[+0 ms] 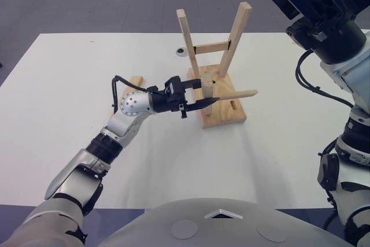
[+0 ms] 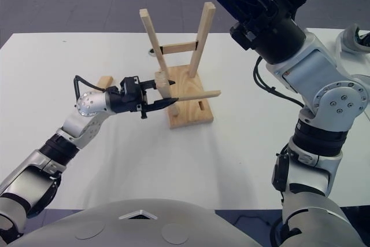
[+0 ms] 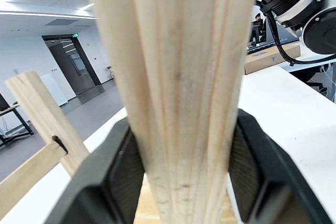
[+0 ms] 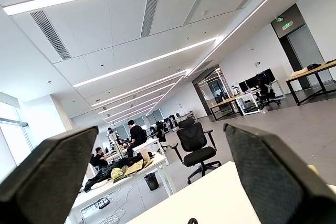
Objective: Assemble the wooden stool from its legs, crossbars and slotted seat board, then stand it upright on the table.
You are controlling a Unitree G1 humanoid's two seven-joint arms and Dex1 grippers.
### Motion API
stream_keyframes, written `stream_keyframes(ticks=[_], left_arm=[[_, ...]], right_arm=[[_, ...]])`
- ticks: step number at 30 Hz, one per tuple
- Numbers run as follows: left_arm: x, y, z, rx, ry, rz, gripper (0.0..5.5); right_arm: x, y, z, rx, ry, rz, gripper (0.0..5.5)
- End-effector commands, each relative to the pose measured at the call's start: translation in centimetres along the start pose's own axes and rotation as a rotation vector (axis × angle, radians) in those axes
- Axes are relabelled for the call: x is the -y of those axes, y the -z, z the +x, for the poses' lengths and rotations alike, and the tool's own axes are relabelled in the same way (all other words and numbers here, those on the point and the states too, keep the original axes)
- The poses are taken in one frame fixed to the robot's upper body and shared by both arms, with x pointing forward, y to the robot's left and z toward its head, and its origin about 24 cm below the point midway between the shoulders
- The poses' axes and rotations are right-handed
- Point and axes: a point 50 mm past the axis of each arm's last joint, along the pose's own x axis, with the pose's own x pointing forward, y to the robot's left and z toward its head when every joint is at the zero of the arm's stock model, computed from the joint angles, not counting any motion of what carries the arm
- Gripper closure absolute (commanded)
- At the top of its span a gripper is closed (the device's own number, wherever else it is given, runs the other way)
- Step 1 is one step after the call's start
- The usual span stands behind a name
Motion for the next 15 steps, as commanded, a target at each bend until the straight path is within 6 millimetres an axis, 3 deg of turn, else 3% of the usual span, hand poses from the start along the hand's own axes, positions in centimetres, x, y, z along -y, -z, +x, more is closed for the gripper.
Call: stream_keyframes(ticks=[1, 4, 6, 11, 15], left_arm=[[5.8, 1.2, -15.7, -0.87, 0.306, -0.752, 3.47], [5.3, -1.1, -15.6, -0.886, 0.319, -0.782, 3.47], [5.5, -1.5, -15.8, -0.907, 0.321, -0.792, 3.47], [5.8, -1.3, -15.3, -0.915, 0.286, -0.778, 3.47], [7.4, 0.7, -13.9, -0.904, 0.217, -0.629, 3.47]], right_arm=[[-0.2, 0.7, -0.3, 0.036, 0.05, -0.033, 1.03], [-0.3, 0.7, -0.6, 0.057, 0.063, -0.037, 1.03], [-0.3, 0.8, -0.7, 0.069, 0.071, -0.041, 1.03], [-0.4, 0.8, -0.9, 0.08, 0.087, -0.045, 1.03], [-0.4, 0.4, -0.9, 0.08, 0.088, -0.059, 1.03]])
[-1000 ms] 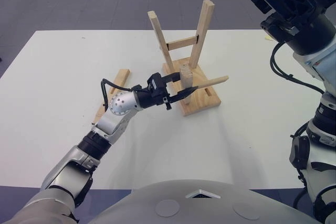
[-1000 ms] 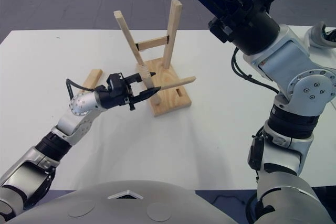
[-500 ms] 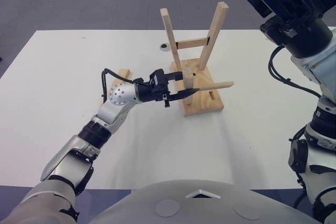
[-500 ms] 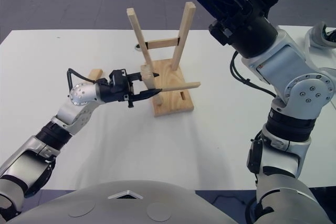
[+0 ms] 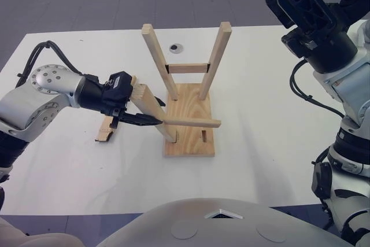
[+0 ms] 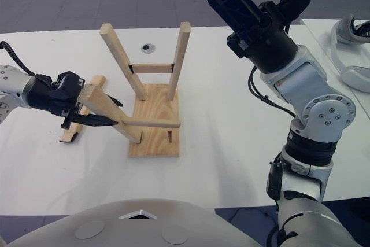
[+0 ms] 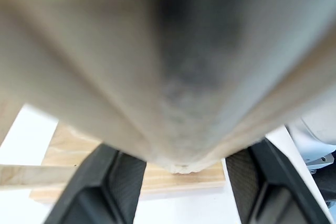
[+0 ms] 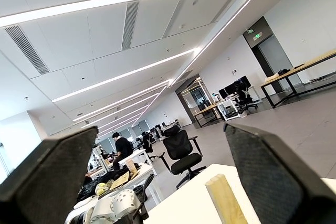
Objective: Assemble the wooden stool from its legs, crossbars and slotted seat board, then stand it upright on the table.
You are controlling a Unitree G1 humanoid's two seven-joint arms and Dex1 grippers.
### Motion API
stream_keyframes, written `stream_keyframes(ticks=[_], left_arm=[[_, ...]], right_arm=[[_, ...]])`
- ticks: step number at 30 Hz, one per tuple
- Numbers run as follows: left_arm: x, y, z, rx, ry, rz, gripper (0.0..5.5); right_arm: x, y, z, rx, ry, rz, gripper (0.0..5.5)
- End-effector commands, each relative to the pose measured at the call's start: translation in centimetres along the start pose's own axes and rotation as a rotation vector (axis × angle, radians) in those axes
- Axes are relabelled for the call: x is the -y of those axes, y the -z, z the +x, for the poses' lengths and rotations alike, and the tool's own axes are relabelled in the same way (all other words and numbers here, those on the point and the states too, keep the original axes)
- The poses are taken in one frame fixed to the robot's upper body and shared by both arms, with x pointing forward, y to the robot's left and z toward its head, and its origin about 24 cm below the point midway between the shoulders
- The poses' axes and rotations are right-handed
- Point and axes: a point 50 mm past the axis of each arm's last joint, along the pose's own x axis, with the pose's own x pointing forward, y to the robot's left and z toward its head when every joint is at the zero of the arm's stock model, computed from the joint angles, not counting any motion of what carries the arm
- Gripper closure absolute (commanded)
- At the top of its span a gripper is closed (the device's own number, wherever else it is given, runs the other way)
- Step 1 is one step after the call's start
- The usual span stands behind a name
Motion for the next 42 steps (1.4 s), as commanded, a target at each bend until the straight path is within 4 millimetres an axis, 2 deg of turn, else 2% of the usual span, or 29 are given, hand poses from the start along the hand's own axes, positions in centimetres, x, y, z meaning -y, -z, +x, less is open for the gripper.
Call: stream_keyframes(ticks=[1, 6, 8, 12, 16, 18, 23, 28, 30, 33, 35, 38, 40, 42], left_arm=[[6.6, 11.4, 2.9, -0.369, 0.018, -0.419, 3.47], [10.5, 15.4, 6.0, -0.434, -0.024, -0.271, 3.47], [11.7, 17.4, 6.3, -0.44, -0.021, -0.329, 3.47], [12.8, 21.9, 6.1, -0.519, -0.054, -0.371, 3.47], [13.3, 26.5, 7.7, -0.603, -0.11, -0.422, 3.47], [13.3, 26.9, 8.3, -0.599, -0.109, -0.448, 3.47], [13.3, 27.6, 8.9, -0.609, -0.092, -0.448, 2.55], [12.5, 28.1, 9.8, -0.617, -0.125, -0.412, 1.64], [11.2, 27.8, 9.7, -0.603, -0.179, -0.382, 1.26], [7.8, 25.0, 5.6, -0.447, -0.294, -0.315, 0.79], [6.0, 21.3, 2.0, -0.38, -0.299, -0.237, 0.53], [4.7, 15.5, -1.6, -0.386, -0.249, -0.207, 0.21], [3.5, 11.8, -2.6, -0.41, -0.289, -0.247, 0.21], [1.9, 9.4, -2.9, -0.415, -0.374, -0.267, 0.21]], right_arm=[[-0.5, -0.8, -0.2, 0.03, 0.018, -0.056, 1.03], [-0.5, -1.2, -0.2, 0.025, 0.019, -0.061, 1.03], [-0.4, -1.3, -0.1, 0.018, 0.017, -0.061, 1.03], [-0.3, -1.3, 0.2, 0.009, 0.01, -0.061, 1.03], [-0.3, -1.3, 0.1, 0.01, 0.015, -0.062, 1.03], [-0.3, -1.3, 0.1, 0.013, 0.017, -0.06, 1.03], [-0.2, -1.3, 0.1, 0.015, 0.019, -0.053, 1.03], [-0.3, -1.0, 0.0, 0.019, 0.02, -0.049, 1.03], [-0.3, -1.0, -0.1, 0.019, 0.025, -0.051, 1.03], [-0.4, -0.8, -0.5, 0.028, 0.037, -0.053, 1.03], [-0.4, -0.7, -0.7, 0.036, 0.047, -0.054, 1.03], [-0.5, -0.5, -0.7, 0.041, 0.049, -0.051, 1.03], [-0.4, -0.3, -0.8, 0.04, 0.055, -0.049, 1.03], [-0.4, -0.2, -1.0, 0.041, 0.063, -0.05, 1.03]])
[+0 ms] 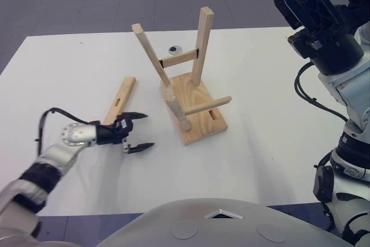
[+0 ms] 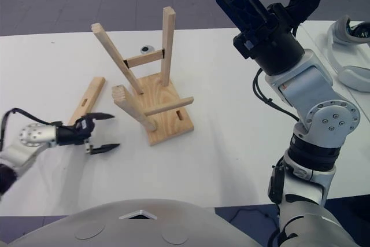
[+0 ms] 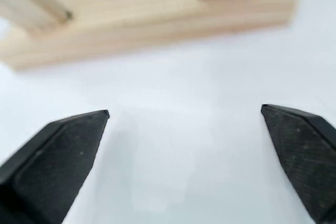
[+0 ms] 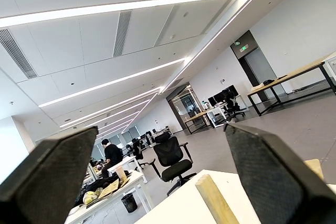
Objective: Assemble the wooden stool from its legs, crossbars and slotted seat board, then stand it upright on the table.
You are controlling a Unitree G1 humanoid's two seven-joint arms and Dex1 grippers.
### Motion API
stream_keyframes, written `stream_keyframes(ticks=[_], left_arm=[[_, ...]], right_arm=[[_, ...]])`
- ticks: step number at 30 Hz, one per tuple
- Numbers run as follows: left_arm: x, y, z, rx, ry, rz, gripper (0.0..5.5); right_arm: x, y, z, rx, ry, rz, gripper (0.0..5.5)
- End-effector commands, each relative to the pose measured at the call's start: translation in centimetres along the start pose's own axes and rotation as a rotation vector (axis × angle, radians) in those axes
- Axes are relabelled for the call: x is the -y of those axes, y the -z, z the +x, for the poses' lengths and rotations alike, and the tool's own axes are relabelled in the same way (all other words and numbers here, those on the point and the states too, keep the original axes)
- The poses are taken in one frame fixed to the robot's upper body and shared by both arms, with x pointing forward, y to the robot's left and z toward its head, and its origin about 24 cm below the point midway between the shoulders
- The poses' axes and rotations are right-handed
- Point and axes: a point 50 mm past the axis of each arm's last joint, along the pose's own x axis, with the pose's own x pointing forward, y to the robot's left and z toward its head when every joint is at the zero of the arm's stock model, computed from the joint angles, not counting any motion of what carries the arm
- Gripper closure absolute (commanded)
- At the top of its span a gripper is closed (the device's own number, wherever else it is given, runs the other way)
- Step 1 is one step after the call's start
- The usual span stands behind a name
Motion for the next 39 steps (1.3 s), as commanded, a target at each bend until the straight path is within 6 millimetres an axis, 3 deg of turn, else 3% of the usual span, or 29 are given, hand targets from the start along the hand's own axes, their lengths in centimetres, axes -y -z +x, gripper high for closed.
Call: stream_keyframes(ticks=[1, 4, 6, 9, 13, 17, 20, 25, 39], left_arm=[[-1.7, -5.2, -2.7, -0.165, -0.073, -0.134, 0.21], [-3.8, -8.2, -1.6, -0.057, -0.279, -0.227, 0.21], [-4.6, -8.4, -1.6, -0.02, -0.407, -0.266, 0.21], [-4.9, -6.3, -1.9, -0.129, -0.573, -0.337, 0.21], [-4.4, -3.1, -1.6, -0.233, -0.639, -0.406, 0.21], [-3.5, -0.2, -0.8, -0.293, -0.609, -0.507, 0.21], [-2.5, 0.9, 0.3, -0.285, -0.507, -0.62, 0.21], [-2.7, 1.9, 0.7, -0.229, -0.467, -0.78, 0.97], [-3.5, 2.9, 0.2, -0.269, -0.509, -0.748, 3.06]], right_arm=[[-0.2, 0.0, -0.3, 0.014, 0.025, -0.026, 1.03], [-0.2, 0.2, -0.3, 0.012, 0.025, -0.023, 1.03], [-0.1, 0.3, -0.3, 0.009, 0.024, -0.022, 1.03], [-0.1, 0.4, -0.3, 0.006, 0.026, -0.022, 1.03], [-0.1, 0.6, -0.3, 0.001, 0.026, -0.021, 1.03], [-0.1, 0.5, -0.2, -0.003, 0.026, -0.022, 1.03], [0.0, 0.5, -0.2, -0.002, 0.03, -0.023, 1.03], [0.1, 0.4, -0.2, -0.006, 0.033, -0.019, 1.03], [0.4, 0.5, 0.1, -0.005, 0.05, -0.014, 1.03]])
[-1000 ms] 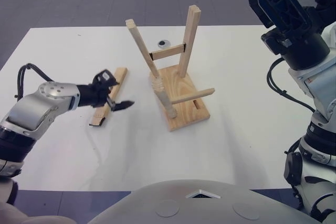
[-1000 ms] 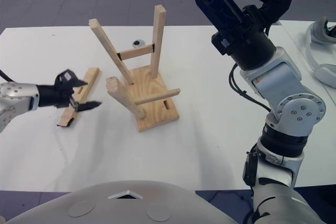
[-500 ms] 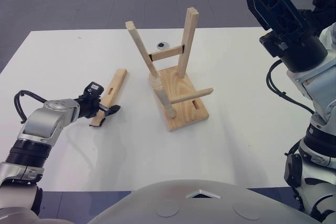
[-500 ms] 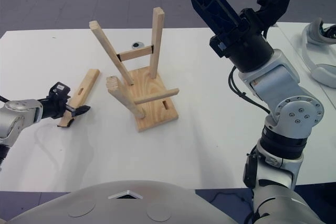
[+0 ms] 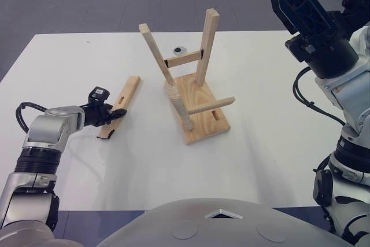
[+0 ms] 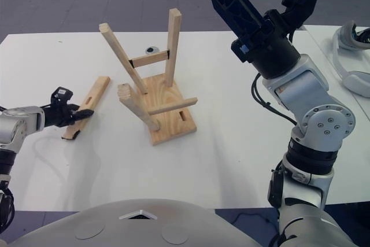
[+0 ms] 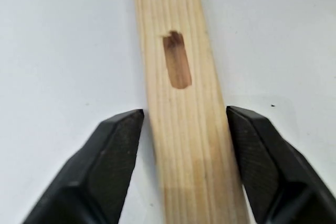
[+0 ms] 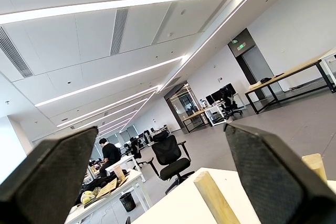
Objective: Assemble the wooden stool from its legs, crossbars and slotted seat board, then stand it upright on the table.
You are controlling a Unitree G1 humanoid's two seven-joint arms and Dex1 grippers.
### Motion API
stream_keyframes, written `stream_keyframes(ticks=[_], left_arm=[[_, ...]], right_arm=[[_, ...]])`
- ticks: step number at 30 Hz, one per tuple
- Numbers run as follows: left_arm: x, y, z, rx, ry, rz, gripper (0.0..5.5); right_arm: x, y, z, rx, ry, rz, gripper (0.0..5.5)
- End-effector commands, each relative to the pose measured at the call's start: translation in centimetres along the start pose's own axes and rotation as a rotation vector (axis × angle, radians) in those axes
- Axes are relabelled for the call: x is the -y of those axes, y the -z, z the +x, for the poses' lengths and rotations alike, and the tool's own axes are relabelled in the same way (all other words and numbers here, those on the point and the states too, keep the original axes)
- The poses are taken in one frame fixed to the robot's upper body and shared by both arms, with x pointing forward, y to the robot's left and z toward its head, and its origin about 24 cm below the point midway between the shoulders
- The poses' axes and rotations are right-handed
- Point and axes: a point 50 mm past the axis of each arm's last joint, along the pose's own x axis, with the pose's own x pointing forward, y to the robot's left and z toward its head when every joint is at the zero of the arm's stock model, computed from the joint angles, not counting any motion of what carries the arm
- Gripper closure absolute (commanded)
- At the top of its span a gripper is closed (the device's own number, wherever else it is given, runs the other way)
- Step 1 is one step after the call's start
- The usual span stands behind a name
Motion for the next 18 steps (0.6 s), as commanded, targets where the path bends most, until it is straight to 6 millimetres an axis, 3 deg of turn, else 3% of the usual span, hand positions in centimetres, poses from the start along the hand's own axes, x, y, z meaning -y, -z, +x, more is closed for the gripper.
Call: stream_keyframes(ticks=[1, 4, 7, 10, 12, 13, 14, 16, 18], left_arm=[[0.1, 3.3, 1.2, -0.134, 0.018, -0.026, 3.21], [-1.1, 2.9, 1.0, -0.124, -0.022, -0.002, 3.44], [-3.7, -0.6, 0.0, 0.014, -0.122, 0.006, 3.45], [-6.1, -9.2, -3.3, 0.403, -0.234, 0.046, 3.45], [-6.1, -15.1, -6.7, 0.699, -0.242, 0.096, 3.45], [-5.4, -18.3, -8.8, 0.87, -0.215, 0.126, 3.45], [-4.9, -20.3, -10.2, 0.976, -0.195, 0.145, 3.45], [-0.6, -25.4, -13.5, 1.225, 0.063, 0.211, 3.45], [5.1, -27.4, -14.6, 1.235, 0.501, 0.326, 3.46]], right_arm=[[-0.1, -0.1, 0.4, -0.006, -0.001, -0.014, 1.03], [-0.1, 0.0, 0.6, -0.006, -0.001, -0.015, 1.03], [0.1, 0.0, 0.7, -0.002, 0.008, -0.019, 1.03], [1.0, -0.6, 0.9, 0.035, 0.071, -0.034, 1.03], [2.1, -1.3, 1.1, 0.082, 0.146, -0.045, 1.03], [2.6, -1.9, 1.3, 0.121, 0.183, -0.033, 1.03], [2.9, -2.2, 1.5, 0.146, 0.204, -0.022, 1.03], [2.8, -3.4, 2.2, 0.176, 0.186, -0.041, 1.03], [1.6, -4.2, 3.6, 0.17, 0.085, -0.062, 1.03]])
